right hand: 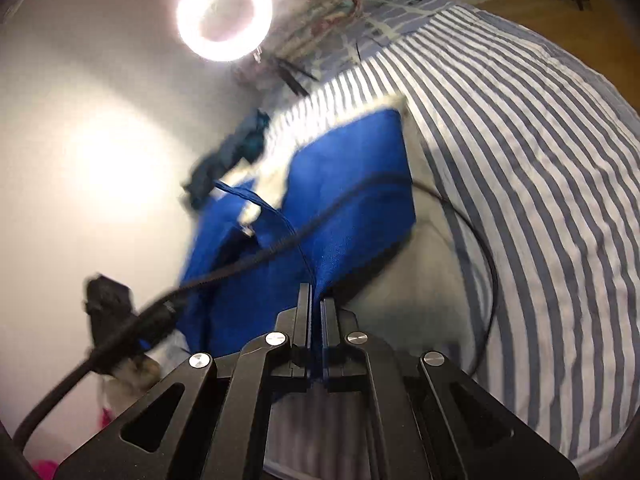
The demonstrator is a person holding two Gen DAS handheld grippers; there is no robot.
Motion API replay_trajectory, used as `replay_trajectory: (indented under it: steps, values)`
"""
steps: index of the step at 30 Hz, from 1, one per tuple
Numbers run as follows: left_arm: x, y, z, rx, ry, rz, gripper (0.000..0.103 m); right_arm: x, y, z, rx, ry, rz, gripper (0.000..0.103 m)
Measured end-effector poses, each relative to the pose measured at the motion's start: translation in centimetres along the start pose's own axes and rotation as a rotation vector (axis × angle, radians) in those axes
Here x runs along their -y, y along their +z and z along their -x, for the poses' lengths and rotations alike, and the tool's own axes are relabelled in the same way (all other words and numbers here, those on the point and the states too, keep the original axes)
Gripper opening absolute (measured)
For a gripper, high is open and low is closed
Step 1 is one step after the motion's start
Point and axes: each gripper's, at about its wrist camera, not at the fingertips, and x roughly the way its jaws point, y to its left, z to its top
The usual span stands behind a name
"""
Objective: Fold large clothes
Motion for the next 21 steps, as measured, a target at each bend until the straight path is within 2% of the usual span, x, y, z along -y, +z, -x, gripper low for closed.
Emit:
replay_trajectory:
  steps: [2,4,6,8,11,16,18,21]
  values:
    - [-1.2,-1.1,-1.9,-0.025,0.056,-0.010,0.000,1.1,-0.9,-2.1,-0.037,-0.051,-0.019,0.002]
    - [-2.0,-1.4,-2.9,-0.021,0.057,0.023,0.000,2.2,-1.1,-3.8,-0.059,-0.107,-0.022,0.002]
    - [-1.5,-1.2,-2.6,-0.014,0.058,0.018,0.000,2.3,-1.0,-4.8,-0.060,-0.162,0.026,0.002]
    - [-0.5,-1.1,-1.9,-0.016,0.063,-0.025,0.000,2.3,-0.6,-4.5,-0.058,-0.157,0.024,0.002]
    - [0.4,-1.2,-0.4,-0.044,0.082,-0.085,0.000,1.8,0.0,-2.7,-0.054,-0.115,0.044,0.004]
    - [0.8,-1.1,3.8,0.003,0.078,-0.120,0.000,2.3,0.4,1.7,-0.031,-0.082,0.065,0.004]
    - [1.3,-0.2,5.9,0.043,0.081,-0.138,0.000,2.1,0.7,3.7,-0.003,-0.106,0.083,0.005]
    - [3.0,1.3,9.0,0.116,0.075,-0.166,0.000,0.3,1.1,7.5,0.061,-0.199,0.194,0.005]
